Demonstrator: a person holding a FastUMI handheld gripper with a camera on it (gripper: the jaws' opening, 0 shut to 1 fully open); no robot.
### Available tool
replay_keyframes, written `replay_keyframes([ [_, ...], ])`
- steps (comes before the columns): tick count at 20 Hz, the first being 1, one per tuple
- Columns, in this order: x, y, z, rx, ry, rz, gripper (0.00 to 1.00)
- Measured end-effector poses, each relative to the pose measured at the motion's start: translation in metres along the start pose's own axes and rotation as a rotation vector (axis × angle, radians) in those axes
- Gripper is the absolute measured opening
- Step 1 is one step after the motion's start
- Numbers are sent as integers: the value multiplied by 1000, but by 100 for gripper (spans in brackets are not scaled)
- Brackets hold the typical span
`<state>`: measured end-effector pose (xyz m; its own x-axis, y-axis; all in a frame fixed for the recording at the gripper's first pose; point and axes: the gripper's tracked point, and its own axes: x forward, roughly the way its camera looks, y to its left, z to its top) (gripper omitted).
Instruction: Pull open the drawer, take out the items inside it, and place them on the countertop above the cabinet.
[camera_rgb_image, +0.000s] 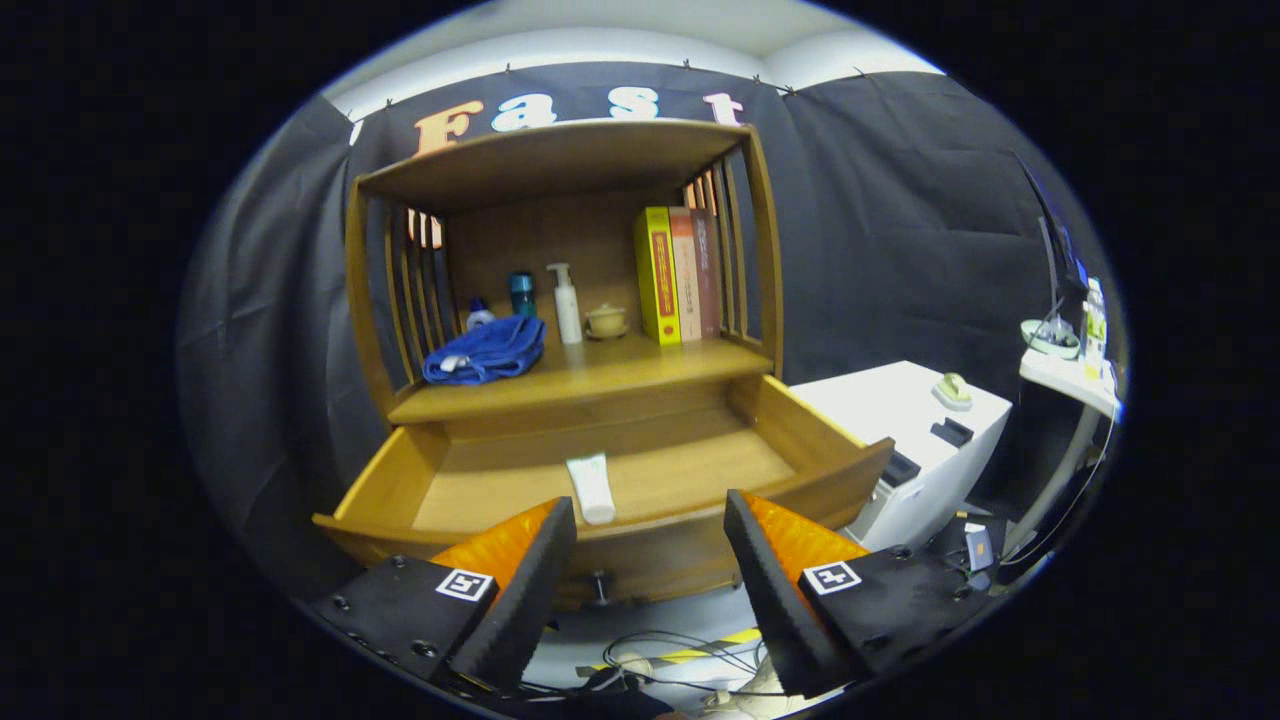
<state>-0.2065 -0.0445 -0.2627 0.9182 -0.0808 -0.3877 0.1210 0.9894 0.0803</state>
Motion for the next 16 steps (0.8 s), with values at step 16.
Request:
replay_keyframes([
  [16,175,104,12,-93,425,135,99],
])
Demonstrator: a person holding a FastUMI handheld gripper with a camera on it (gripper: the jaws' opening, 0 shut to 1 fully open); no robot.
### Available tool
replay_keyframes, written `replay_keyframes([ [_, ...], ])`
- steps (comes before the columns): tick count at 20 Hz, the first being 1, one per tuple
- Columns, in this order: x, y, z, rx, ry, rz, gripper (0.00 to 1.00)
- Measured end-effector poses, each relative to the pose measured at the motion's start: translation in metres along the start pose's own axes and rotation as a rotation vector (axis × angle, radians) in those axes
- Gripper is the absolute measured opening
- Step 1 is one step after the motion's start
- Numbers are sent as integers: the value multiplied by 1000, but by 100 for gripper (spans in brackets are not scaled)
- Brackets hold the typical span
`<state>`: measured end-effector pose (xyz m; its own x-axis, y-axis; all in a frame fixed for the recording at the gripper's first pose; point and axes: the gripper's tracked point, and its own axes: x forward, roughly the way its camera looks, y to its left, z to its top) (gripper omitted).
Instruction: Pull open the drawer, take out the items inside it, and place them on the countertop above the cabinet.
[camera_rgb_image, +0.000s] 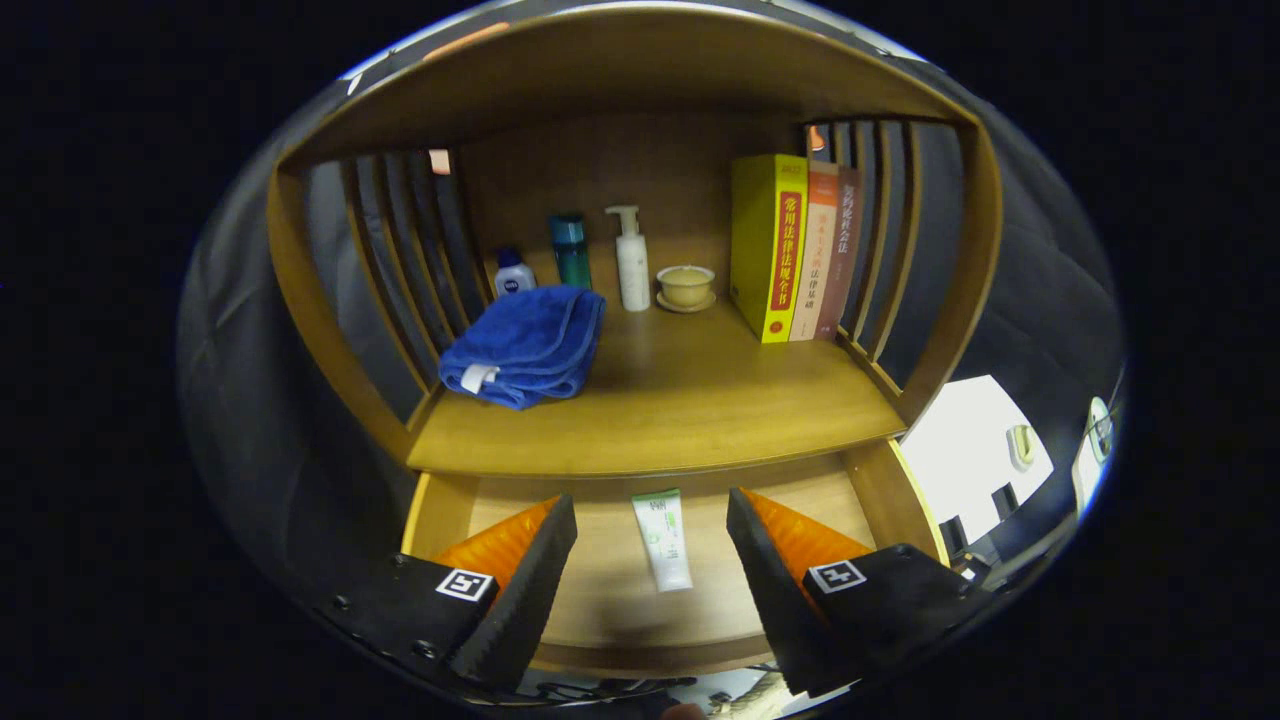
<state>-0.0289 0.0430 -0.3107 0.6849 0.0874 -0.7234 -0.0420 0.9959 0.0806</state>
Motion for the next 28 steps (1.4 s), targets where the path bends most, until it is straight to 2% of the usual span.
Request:
replay_keyframes([
  [8,74,3,-54,-38,196,13,97],
  [16,110,-13,-128,-81,374,0,97],
  [20,122,-19,-149,-54,433,-14,87],
  [24,130,-19,-163,-59,483,-11,82],
  [28,136,-24,-163,-44,515,-40,68],
])
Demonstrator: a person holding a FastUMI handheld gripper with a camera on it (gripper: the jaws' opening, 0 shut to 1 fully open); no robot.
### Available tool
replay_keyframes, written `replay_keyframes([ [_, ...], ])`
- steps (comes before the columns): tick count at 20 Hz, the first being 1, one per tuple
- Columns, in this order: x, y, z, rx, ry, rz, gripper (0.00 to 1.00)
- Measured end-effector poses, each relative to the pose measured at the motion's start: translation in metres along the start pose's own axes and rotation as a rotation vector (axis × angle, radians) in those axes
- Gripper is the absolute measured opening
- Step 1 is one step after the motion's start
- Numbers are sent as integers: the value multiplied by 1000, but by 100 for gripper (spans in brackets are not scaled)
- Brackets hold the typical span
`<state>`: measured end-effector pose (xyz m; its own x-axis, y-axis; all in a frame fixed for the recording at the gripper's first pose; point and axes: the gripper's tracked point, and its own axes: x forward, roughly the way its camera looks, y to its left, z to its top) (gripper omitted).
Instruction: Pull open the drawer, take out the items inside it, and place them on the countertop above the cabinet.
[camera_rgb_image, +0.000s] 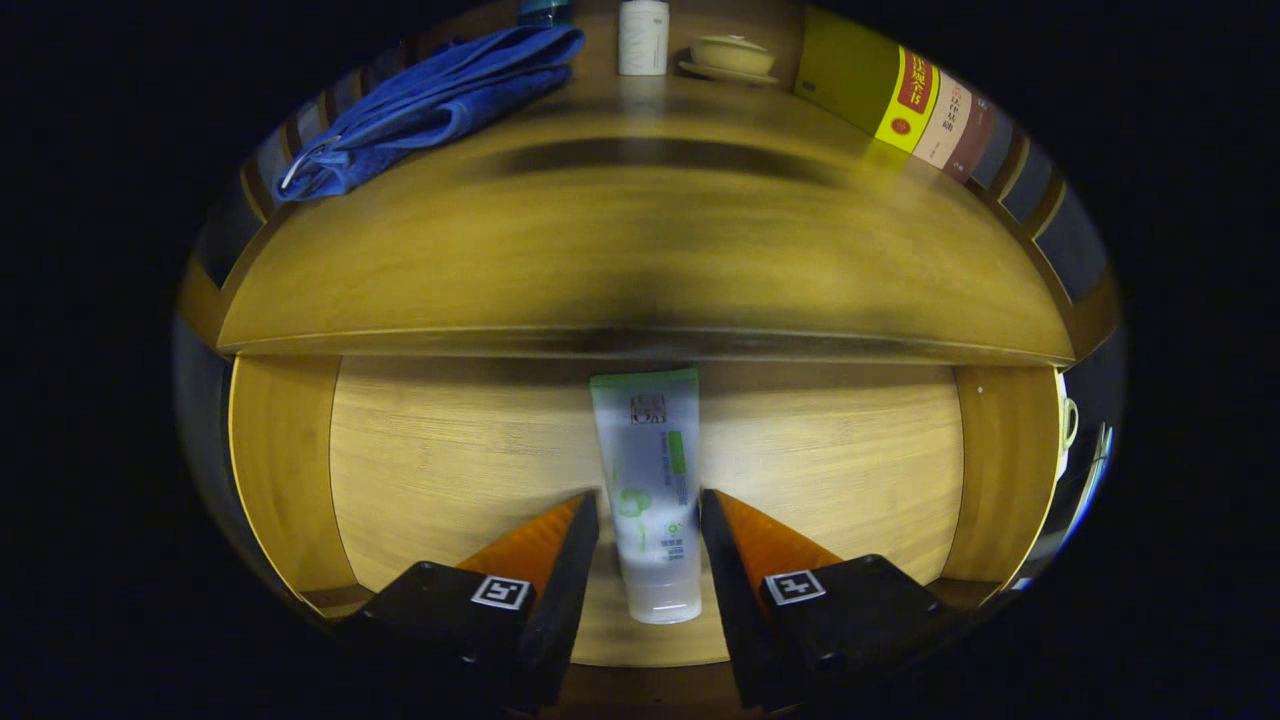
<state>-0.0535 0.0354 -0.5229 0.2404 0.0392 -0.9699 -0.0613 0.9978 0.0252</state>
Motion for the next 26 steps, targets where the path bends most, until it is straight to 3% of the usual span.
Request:
replay_keyframes([
  [5,-17,-1,24,38,-23,-20,49],
  [7,-32,2,38,39,-34,-25,46],
  [8,-41,6,45,38,-36,-15,46],
  [9,-54,15,16,31,-38,-10,46],
  [10,-56,0,25,23,-46,-9,46],
  [11,-69,15,45,16,-54,-8,46],
  [17,-108,7,50,24,-71,19,46],
  [26,-176,-11,98,21,-142,3,46],
])
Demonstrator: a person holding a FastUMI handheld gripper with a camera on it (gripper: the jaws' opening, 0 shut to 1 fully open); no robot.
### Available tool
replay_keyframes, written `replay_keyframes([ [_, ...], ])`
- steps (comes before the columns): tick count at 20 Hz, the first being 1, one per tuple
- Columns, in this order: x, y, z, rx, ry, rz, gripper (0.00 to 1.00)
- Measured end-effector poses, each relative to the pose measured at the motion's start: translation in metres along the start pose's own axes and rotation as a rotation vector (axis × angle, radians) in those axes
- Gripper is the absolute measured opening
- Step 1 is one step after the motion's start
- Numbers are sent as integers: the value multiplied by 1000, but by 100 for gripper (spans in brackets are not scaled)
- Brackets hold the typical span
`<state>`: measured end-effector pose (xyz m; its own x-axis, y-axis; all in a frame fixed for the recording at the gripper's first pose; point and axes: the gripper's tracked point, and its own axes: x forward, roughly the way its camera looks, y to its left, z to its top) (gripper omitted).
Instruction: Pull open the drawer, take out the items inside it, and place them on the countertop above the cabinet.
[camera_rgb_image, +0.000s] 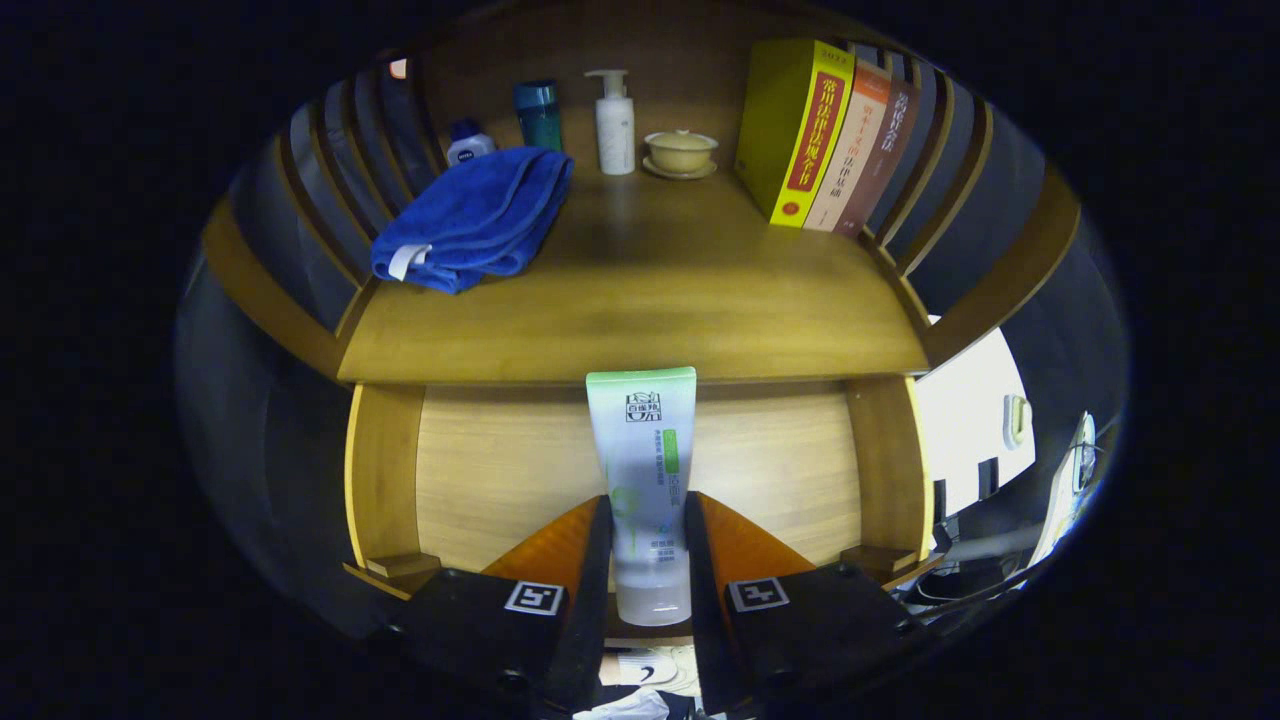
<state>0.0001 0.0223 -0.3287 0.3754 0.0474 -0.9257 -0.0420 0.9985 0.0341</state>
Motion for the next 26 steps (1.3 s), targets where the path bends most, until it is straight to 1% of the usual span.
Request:
replay_keyframes([
  [5,-7,4,45,-7,-42,-6,46],
  [8,2,10,68,-18,-49,-19,46],
  [10,14,12,83,-25,-53,-32,46],
  [12,31,15,89,-17,-34,-42,46],
  [16,68,3,108,-45,-21,-93,46],
  [19,91,-3,128,-18,-27,-107,46],
  [22,107,-14,142,-27,-37,-125,46],
  [26,123,-22,148,-51,-36,-136,47],
])
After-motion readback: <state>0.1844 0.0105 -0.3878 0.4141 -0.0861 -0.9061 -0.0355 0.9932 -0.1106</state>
